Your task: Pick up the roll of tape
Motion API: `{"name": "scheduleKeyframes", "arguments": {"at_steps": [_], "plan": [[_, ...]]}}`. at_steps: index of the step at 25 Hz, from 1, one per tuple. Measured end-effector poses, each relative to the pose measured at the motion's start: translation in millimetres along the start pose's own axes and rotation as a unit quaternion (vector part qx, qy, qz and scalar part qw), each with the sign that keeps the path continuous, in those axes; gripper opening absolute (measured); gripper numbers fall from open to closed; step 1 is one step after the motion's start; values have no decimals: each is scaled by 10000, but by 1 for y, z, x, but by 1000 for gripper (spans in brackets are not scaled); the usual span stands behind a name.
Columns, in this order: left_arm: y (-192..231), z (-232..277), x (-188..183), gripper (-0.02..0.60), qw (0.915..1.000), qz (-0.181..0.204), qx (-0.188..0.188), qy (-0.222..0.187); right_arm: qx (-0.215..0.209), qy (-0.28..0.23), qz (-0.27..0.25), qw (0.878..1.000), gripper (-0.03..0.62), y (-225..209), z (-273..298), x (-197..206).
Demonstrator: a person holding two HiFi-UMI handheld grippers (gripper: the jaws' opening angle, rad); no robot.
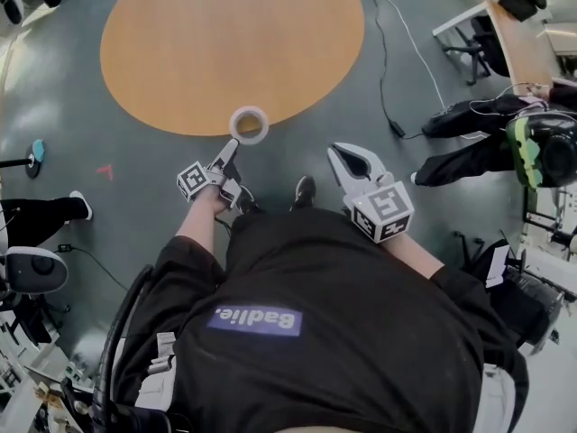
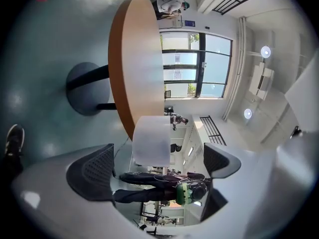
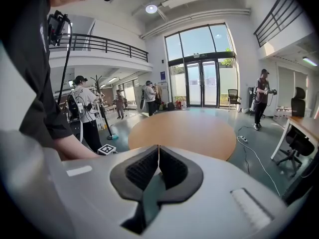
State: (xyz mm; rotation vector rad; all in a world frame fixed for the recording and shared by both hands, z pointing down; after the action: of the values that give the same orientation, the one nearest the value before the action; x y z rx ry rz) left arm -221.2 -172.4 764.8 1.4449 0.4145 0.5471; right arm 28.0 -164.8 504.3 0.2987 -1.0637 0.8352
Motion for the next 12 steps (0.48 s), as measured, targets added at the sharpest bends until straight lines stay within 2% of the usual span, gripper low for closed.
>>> {"name": "scheduleKeyframes", "arguments": {"at_steps": [5,9,12], "plan": [[17,13,0,592,9998,-178,28,81,234,117,56,9996,15,-12,-8,6],[14,27,2,595,9994,-256,214,38,310,188,54,9993,17,-18,-14,10],[16,38,5,595,9996,-208,191,93,364,233,110,9990,17,-24,-19,13]]}}
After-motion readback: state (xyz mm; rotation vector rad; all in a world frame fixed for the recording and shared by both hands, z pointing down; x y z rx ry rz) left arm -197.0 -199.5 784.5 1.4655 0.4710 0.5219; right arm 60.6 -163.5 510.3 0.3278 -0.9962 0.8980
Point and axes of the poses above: the fingertips, and each gripper's own axes: z forward along the fingers, y to its left, x out of its underside, the point moved 4 cm from there along -z, backward along the fingers, and after that the axes turned 4 degrees about z, right-handed, at the moved point
